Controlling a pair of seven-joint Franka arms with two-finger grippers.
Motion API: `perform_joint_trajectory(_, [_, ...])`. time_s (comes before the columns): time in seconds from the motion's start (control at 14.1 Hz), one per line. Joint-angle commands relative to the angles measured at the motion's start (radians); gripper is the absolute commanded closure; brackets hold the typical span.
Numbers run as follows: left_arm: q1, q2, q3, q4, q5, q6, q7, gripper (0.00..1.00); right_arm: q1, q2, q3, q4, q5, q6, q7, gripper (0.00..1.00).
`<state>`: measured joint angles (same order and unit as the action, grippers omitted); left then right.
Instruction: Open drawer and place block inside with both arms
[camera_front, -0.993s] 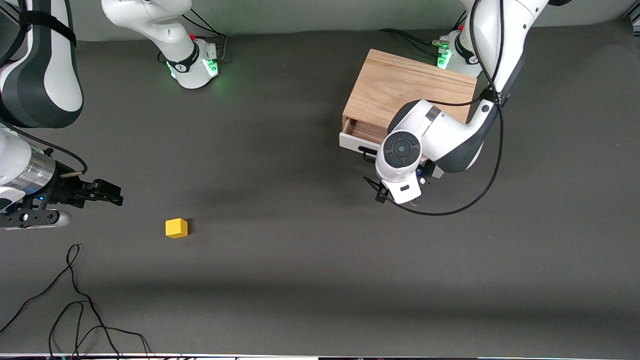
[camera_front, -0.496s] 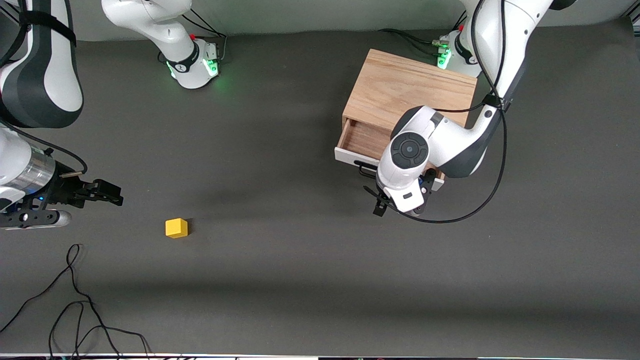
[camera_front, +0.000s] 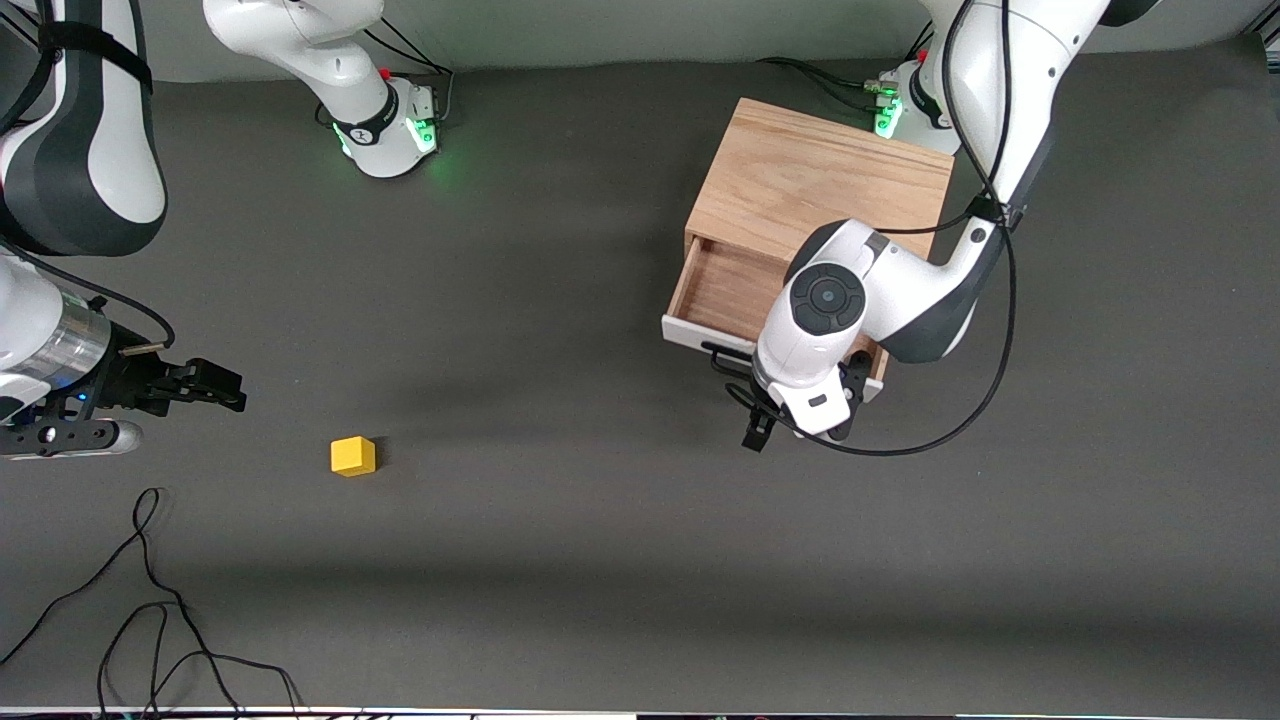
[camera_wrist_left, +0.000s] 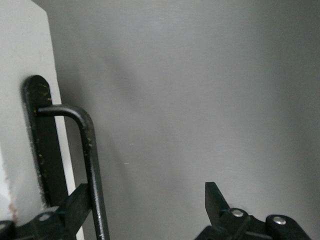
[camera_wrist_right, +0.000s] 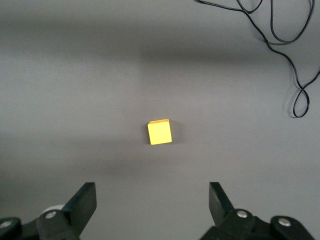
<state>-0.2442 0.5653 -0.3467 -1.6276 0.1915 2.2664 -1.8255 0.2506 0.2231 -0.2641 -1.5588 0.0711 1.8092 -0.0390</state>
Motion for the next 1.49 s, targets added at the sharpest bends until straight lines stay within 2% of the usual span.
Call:
perform_joint_trajectory(0.0, [-0.009, 0.071, 0.006, 0.109, 0.029, 0.036, -0.008, 0.0, 0.003, -0.001, 0.0, -0.003, 0.004, 0.015, 0.001, 0.0])
perform_joint_trajectory(0.35, [-0.013, 0.071, 0.029, 0.12, 0.029, 0.119, -0.008, 0.0, 0.001, -0.001, 0.0, -0.003, 0.004, 0.015, 0.001, 0.0])
perform_joint_trajectory(0.57, [-0.015, 0.067, 0.029, 0.163, 0.103, 0.118, -0.011, 0.0, 0.001, -0.002, 0.0, -0.003, 0.004, 0.016, 0.001, 0.0])
perform_joint_trajectory(0.71, [-0.006, 0.053, 0.029, 0.196, 0.141, 0.07, 0.009, 0.0, 0.001, -0.002, 0.0, -0.004, 0.004, 0.016, 0.001, 0.0])
perform_joint_trajectory(0.92, [0.061, -0.046, 0.022, 0.2, 0.115, -0.166, 0.212, 0.0, 0.001, -0.001, -0.001, -0.006, 0.004, 0.016, 0.001, 0.0])
perform_joint_trajectory(1.13, [0.172, -0.161, 0.025, 0.195, -0.065, -0.391, 0.554, 0.0, 0.001, -0.001, -0.003, -0.006, 0.004, 0.022, -0.001, 0.0])
perform_joint_trajectory(1.28, [0.235, -0.226, 0.026, 0.192, -0.119, -0.555, 0.784, 0.0, 0.001, -0.001, -0.001, -0.059, 0.004, 0.105, 0.001, 0.0])
perform_joint_trajectory(1.42, [0.29, -0.281, 0.026, 0.177, -0.124, -0.678, 1.002, 0.0, 0.004, 0.004, 0.0, -0.128, 0.004, 0.198, -0.002, 0.0])
